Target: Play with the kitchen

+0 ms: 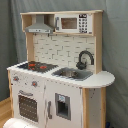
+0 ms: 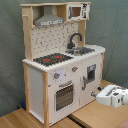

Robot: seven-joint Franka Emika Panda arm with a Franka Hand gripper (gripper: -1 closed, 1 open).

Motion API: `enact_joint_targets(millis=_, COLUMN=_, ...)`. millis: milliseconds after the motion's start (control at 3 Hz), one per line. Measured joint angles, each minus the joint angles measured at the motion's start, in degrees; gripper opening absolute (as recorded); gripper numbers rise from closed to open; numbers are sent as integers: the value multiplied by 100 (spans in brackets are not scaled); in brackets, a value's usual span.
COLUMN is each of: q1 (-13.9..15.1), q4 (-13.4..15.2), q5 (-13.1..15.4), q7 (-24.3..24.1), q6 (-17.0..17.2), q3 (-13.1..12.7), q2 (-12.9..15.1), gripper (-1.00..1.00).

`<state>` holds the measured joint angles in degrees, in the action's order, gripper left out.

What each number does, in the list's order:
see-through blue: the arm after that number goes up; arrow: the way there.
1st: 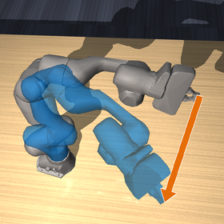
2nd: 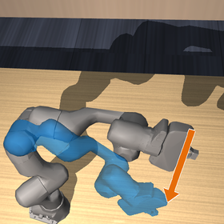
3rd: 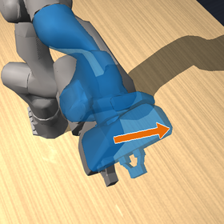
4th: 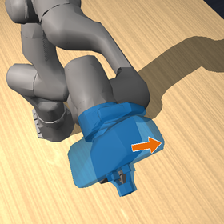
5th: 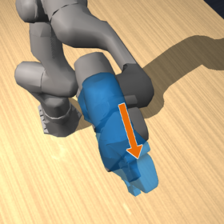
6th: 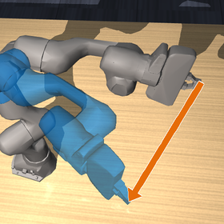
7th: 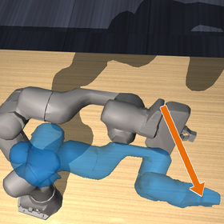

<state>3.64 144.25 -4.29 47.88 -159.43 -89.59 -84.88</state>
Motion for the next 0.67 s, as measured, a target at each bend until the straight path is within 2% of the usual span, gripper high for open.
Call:
enact_joint_targets(millis=333, q1=95, q4=-44, q5=-1, q7=-505, q6=-52, q3=348, q2=-8, gripper=100)
enact_joint_targets(millis=667, q1=125, q4=-46, q5=-2, q7=-1229, q6=-46, q3=333, q2=-12, gripper=100)
